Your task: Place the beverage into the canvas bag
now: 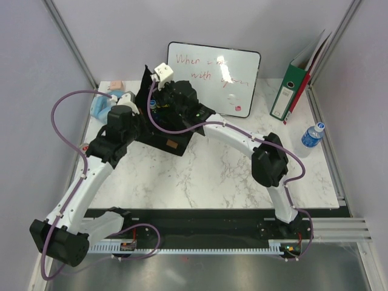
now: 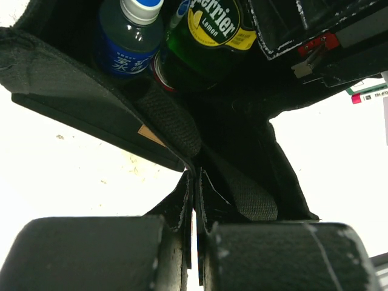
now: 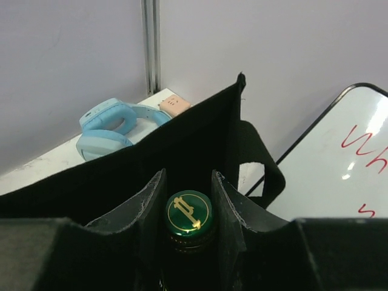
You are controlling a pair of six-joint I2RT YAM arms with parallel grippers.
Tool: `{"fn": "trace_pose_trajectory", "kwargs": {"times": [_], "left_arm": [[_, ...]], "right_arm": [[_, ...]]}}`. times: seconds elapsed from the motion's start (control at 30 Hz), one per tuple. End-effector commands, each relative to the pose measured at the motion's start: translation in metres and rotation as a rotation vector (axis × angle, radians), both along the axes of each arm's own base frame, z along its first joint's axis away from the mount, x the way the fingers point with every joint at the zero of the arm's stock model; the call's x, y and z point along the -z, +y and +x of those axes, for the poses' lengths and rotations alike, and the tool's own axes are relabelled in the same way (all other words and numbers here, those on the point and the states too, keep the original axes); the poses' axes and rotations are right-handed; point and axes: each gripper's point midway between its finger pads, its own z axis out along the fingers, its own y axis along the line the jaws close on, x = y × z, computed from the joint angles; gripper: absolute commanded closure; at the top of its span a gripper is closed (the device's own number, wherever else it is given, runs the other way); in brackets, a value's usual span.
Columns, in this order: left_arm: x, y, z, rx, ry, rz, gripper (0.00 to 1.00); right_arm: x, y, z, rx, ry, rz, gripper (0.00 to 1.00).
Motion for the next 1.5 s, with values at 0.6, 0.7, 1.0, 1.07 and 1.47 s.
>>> {"fn": "trace_pose_trajectory", "kwargs": {"times": [0.6,0.7,1.0,1.07,1.47], "left_arm": [[-0.012,0.002,-0.009,0.013,-0.03,-0.008,0.98],[-0.01,0.0,-0.009,0.02,-0.021,-0.01,0.98],[-0.013,0.001,-0.011,0.027,-0.033,-0.009,0.98],[-0.012,0.0,-0.012,0.031,-0.03,-0.009,0.98],[-0.01,0.001,-0.016,0.033,-0.03,-0.009,0.98]], "right_arm": [[-0.165,-0.038,-0.01,-0.045,-0.305,0.335,1.0],[-0.166,-0.034,-0.006,-0.05,-0.318,0.355,1.0],[-0.134,-0.019,0.013,-0.03,-0.33,0.311,1.0],[-0.137,-0.02,0.017,-0.033,-0.337,0.317,1.0],[-0.083,-0.009,0.02,-0.071,-0.275,0.306,1.0]]}}
